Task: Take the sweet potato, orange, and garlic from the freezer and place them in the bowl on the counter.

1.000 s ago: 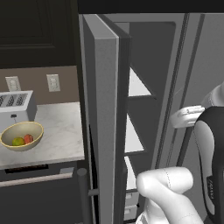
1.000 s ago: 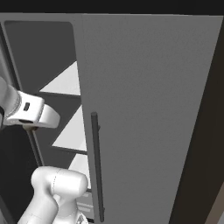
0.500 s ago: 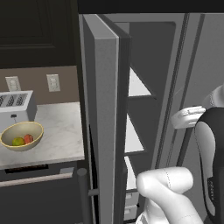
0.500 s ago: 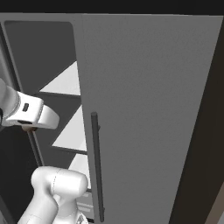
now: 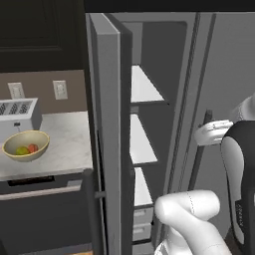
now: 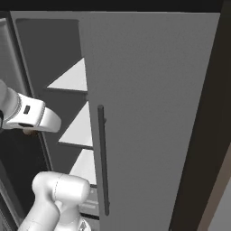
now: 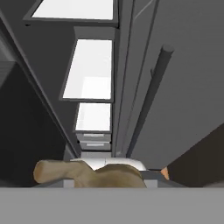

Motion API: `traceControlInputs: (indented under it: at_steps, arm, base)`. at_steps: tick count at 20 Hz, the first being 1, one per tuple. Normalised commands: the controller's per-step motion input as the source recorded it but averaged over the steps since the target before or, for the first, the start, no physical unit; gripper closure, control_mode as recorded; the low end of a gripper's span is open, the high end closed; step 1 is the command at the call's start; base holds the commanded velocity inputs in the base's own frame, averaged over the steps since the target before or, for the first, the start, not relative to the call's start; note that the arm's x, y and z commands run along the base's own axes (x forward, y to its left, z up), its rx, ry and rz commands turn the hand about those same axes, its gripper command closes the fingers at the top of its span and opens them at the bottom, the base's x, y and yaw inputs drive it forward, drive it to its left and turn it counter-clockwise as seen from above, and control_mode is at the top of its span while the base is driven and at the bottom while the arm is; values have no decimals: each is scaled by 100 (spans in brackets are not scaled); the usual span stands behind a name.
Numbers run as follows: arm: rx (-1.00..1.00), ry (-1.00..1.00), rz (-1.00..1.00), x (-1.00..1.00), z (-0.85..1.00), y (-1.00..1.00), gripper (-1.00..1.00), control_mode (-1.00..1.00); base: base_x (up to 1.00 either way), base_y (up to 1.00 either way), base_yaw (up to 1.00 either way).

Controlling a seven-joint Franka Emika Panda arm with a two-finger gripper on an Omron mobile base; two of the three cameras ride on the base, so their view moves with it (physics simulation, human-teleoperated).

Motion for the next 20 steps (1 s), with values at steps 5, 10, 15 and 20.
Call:
traceControlInputs:
  at_steps: [5, 10, 15, 20]
  arm:
    - [0, 0, 0, 0, 0, 0, 100, 100]
    - [0, 0, 0, 0, 0, 0, 100, 100]
    - [0, 0, 0, 0, 0, 0, 100, 100]
    - [0, 0, 0, 0, 0, 0, 100, 100]
  base:
    - [-91, -27, -1]
    - [-84, -9, -3]
    - [-81, -1, -4]
    - [-55, 28, -4]
